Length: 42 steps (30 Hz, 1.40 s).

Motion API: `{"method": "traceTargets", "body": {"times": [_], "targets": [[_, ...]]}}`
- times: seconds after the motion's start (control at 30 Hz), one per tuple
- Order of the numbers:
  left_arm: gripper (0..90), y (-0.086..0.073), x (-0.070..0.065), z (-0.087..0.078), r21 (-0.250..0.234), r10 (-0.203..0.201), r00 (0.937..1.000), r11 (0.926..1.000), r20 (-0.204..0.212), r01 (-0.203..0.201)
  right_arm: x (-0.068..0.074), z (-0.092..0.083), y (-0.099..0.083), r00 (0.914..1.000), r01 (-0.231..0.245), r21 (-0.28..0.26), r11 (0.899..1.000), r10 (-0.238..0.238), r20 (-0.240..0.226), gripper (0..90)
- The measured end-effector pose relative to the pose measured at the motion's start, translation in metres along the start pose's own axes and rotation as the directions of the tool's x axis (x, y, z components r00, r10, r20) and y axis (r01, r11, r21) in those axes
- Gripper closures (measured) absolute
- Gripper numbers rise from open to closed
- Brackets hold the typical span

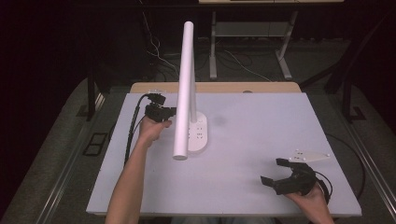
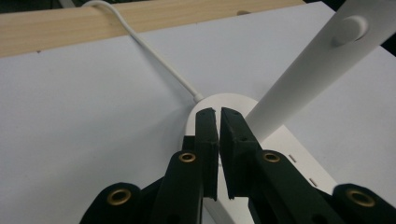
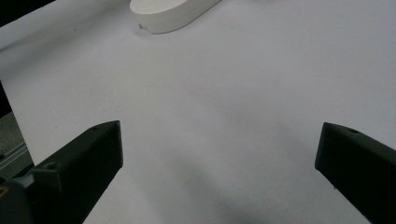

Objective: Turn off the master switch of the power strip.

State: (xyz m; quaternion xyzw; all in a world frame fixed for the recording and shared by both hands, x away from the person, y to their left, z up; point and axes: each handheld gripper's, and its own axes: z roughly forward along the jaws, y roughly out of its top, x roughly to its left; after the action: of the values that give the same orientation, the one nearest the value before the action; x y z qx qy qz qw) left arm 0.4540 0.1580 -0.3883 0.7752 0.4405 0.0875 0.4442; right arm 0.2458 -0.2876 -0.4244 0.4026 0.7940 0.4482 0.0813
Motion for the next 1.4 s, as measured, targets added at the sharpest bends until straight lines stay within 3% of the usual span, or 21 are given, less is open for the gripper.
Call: {"method": "traceTargets", "body": {"times": [0.17, 0.3, 0.4, 0.53, 0.6, 0.7, 0.77, 0.87, 0.93, 1.23, 1.4], "targets": [[83.2, 0.003, -0.003, -0.013, -0.02, 0.022, 0.9998, 0.9996, 0.006, -0.021, 0.0, 0.0, 0.0, 1.0, 0.001, 0.001, 1.0, -0.001, -0.001, 0.2], [77.6, 0.003, -0.008, -0.023, -0.03, 0.014, 0.9999, 0.9994, 0.004, -0.014, 0.0, 0.0, 0.0, 1.0, 0.0, 0.003, 1.0, 0.0, -0.001, 0.2], [66.5, 0.003, -0.009, -0.028, -0.04, -0.015, 0.9997, 0.9991, 0.02, 0.016, 0.0, 0.001, 0.0, 1.0, 0.001, 0.005, 1.0, 0.0, -0.003, 0.2], [50.3, -0.002, -0.012, -0.035, -0.029, -0.026, 0.9996, 0.9992, 0.005, 0.026, 0.0, 0.001, 0.0, 1.0, 0.002, 0.007, 1.0, -0.002, -0.003, 0.2], [39.3, -0.005, -0.012, -0.038, -0.015, -0.027, 0.9996, 0.9995, -0.004, 0.027, 0.0, 0.001, 0.0, 1.0, 0.002, 0.006, 1.0, -0.002, -0.004, 0.2], [25.2, -0.011, -0.012, -0.048, -0.018, 0.008, 0.9994, 0.9998, 0.033, -0.007, 0.0, 0.001, 0.0, 1.0, 0.001, 0.005, 1.0, -0.001, -0.005, 0.2], [18.4, -0.016, -0.011, -0.055, -0.022, -0.003, 0.999, 0.9997, 0.044, 0.004, 0.0, 0.0, 0.0, 1.0, 0.002, 0.001, 1.0, -0.002, -0.004, 0.2], [9.3, -0.023, -0.011, -0.063, -0.005, 0.011, 0.9993, 0.9999, 0.035, -0.011, 0.0, 0.0, 0.0, 1.0, -0.002, 0.003, 1.0, 0.002, -0.003, 0.2], [0.5, -0.027, -0.011, -0.068, -0.001, -0.005, 0.999, 1.0, 0.045, 0.005, 0.0, 0.0, -0.001, 1.0, -0.001, 0.004, 1.0, 0.001, -0.003, 0.2], [0.0, -0.045, -0.02, -0.087, -0.06, -0.02, 0.9988, 0.9979, 0.044, 0.022, 0.0, 0.0, -0.001, 1.0, -0.002, 0.002, 1.0, 0.002, -0.004, 0.2], [0.0, -0.054, -0.027, -0.093, -0.078, -0.001, 0.998, 0.9969, 0.063, 0.006, 0.0, 0.0, -0.001, 1.0, -0.003, 0.003, 1.0, 0.003, -0.003, 0.2]]}}
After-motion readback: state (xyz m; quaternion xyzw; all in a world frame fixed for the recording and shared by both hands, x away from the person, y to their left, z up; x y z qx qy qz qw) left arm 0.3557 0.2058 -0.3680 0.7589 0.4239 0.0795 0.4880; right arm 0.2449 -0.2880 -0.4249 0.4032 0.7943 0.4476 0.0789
